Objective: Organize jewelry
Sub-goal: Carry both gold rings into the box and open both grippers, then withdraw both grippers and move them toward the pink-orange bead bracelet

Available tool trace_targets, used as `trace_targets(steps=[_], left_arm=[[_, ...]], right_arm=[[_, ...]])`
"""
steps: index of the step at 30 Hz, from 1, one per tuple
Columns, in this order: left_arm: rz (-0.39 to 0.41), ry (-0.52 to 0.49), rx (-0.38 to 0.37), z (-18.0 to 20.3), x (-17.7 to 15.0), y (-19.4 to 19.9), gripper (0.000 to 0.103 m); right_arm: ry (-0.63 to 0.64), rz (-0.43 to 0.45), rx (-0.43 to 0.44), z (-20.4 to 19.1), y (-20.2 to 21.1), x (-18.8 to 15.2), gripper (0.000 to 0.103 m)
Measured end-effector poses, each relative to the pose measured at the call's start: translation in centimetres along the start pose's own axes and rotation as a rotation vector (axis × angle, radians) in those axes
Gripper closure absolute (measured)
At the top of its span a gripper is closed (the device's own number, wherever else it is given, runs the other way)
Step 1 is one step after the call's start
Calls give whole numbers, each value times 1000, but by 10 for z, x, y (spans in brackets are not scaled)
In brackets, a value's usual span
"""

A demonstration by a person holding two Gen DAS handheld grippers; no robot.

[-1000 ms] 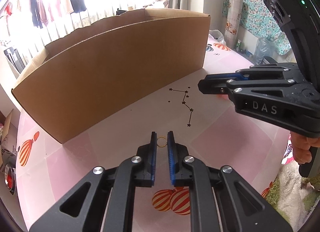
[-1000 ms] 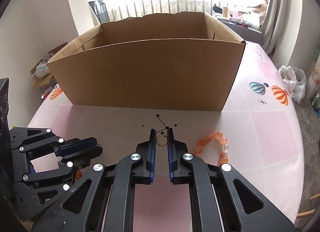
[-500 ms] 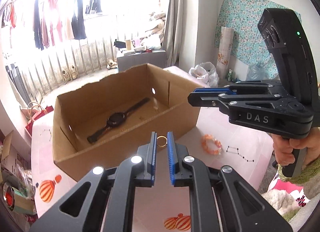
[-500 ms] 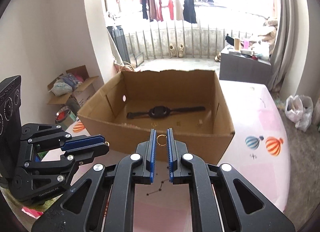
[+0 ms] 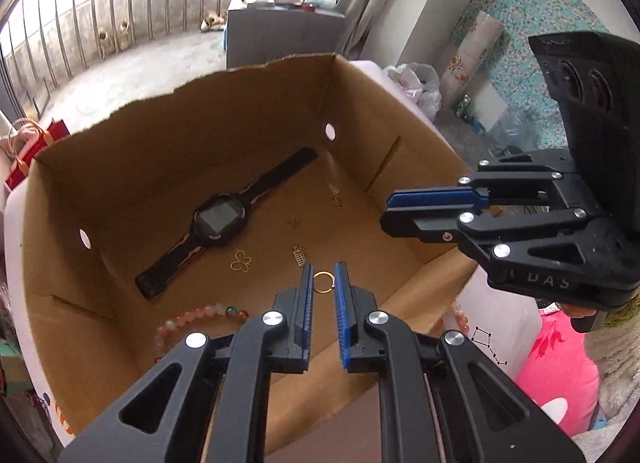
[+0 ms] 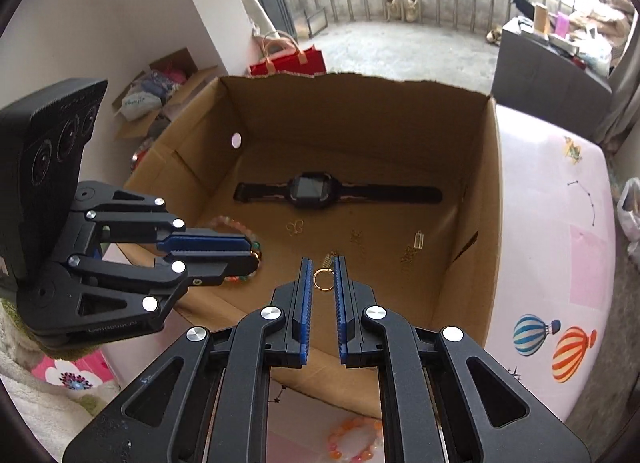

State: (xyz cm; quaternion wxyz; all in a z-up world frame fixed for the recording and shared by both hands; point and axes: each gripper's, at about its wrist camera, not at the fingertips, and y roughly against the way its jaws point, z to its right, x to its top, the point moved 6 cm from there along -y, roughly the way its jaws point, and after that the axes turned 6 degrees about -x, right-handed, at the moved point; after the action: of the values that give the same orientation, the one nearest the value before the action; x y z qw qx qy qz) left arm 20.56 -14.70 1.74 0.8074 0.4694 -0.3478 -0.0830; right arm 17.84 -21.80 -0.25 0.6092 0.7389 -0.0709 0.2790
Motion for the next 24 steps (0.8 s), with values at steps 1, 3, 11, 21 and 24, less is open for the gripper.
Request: trace_targets(steps=[1,3,11,21,24], left_arm=[[-18,17,1,-4,1,-4,93],[-46,52,-9,-9,2,-7,93],[-75,145,-21,-23,14,-18,92],[-54,146,-18,-33,16,-15,89],[-18,122,9,-29,13,-6,88]], right_arm=[[9,-18,-1,1,-5,0,94],[27,-51,-14,4,-14,-1,94],[68,-61,-30,5,-24,7,92],[52,-12,-30,11,-11,14,91],[29,36,-15,15,8,17,91]])
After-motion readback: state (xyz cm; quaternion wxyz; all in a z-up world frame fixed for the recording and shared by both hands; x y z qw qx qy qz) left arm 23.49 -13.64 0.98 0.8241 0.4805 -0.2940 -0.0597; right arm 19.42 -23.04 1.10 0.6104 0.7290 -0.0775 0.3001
